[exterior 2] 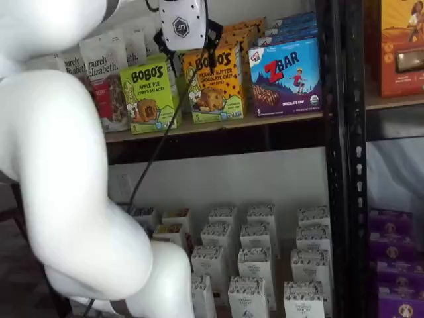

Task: Pick up the orange box on the top shelf, the fifth box from the left

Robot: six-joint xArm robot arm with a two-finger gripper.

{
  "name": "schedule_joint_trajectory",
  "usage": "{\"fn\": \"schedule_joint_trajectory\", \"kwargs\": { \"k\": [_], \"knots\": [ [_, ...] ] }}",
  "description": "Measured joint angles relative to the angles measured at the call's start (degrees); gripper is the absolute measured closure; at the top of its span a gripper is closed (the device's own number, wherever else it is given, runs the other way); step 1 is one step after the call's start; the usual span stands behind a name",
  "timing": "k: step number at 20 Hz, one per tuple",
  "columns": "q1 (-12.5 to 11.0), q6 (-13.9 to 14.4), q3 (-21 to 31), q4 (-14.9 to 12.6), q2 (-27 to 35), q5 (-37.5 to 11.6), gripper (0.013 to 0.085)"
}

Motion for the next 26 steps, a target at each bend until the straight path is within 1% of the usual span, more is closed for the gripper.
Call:
{"fn": "schedule_joint_trajectory", "kwargs": {
  "k": [3, 4, 5, 8, 11, 13, 16, 18, 21, 23, 26],
  "knots": [
    [-2.3, -2.7, 0.4, 2.4, -0.5, -0.4, 0.013],
    [-2.7, -3.2, 0.5, 2.8, -0.5, -0.5, 0.013],
    [-3.0, -3.6, 0.9, 3.2, -0.7, -1.2, 0.013],
    [-2.9, -3.8, 0.9, 3.3, -0.2, -2.0, 0.013],
    [-2.6, -3.3, -0.2, 2.8, 1.0, -1.7, 0.013],
    [-1.9, -2.7, -0.3, 2.1, 1.4, -2.9, 0.013],
    [-1.2, -2.0, -1.2, 1.9, 2.4, -3.1, 0.013],
    [0.2, -0.4, -1.6, 0.2, 3.0, -3.5, 0.013],
    [1.7, 1.4, -2.1, -1.5, 3.7, -3.6, 0.013],
    [2.5, 2.5, -2.3, -3.2, 4.1, -3.4, 0.013],
    [2.8, 3.1, -2.3, -4.2, 4.3, -3.3, 0.013]
  ]
}}
